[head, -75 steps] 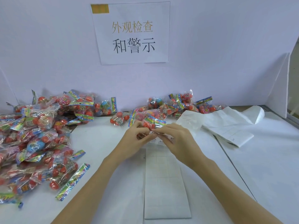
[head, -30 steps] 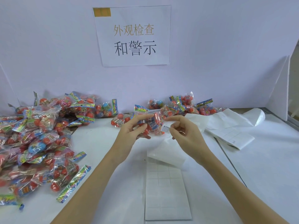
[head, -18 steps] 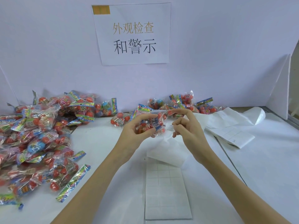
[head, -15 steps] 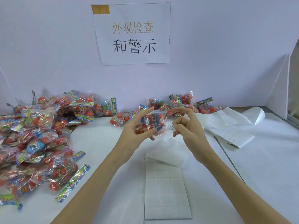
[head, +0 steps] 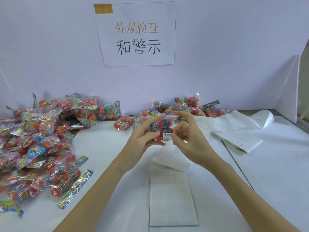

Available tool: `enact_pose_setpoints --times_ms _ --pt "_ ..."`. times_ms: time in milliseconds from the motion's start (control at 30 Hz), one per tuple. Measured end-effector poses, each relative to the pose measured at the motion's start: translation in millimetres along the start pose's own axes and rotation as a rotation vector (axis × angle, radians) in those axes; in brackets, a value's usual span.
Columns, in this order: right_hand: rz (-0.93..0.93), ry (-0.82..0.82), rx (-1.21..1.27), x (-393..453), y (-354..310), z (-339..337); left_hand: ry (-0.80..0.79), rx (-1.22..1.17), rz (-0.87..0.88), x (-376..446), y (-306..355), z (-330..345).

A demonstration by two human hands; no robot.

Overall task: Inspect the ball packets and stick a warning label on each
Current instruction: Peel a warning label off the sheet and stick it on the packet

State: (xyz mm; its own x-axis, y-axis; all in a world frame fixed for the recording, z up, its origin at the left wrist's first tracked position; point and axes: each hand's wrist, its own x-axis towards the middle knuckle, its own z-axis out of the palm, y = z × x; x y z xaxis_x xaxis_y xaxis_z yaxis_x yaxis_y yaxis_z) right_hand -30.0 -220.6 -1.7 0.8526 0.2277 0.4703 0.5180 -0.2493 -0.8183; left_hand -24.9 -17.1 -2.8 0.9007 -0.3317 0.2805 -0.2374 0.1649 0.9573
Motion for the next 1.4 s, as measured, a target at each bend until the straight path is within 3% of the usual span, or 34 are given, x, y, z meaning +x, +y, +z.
enact_pose_setpoints --times_ms 267,633,800,933,1167,1400 --pt "-0.019 -0.005 -0.014 0 -1 0 0.075 0.157 0.07 -2 -2 6" --pt "0.018 0.075 -0.189 0 1 0 0.167 0.124 0.098 -1 -3 12" --pt "0.264 0.054 0.065 2 -6 2 0.202 0.042 0.059 1 -1 6" --pt "0.278 -0.007 0.1 -1 -8 7 0.13 0.011 0.058 -1 0 9" --pt "0.319 -0.064 0.41 2 -4 -5 0.093 -0.147 0.043 0 2 7" --pt "0.441 -0.121 0.404 0 -6 -3 0.128 0.062 0.109 -1 -1 8"
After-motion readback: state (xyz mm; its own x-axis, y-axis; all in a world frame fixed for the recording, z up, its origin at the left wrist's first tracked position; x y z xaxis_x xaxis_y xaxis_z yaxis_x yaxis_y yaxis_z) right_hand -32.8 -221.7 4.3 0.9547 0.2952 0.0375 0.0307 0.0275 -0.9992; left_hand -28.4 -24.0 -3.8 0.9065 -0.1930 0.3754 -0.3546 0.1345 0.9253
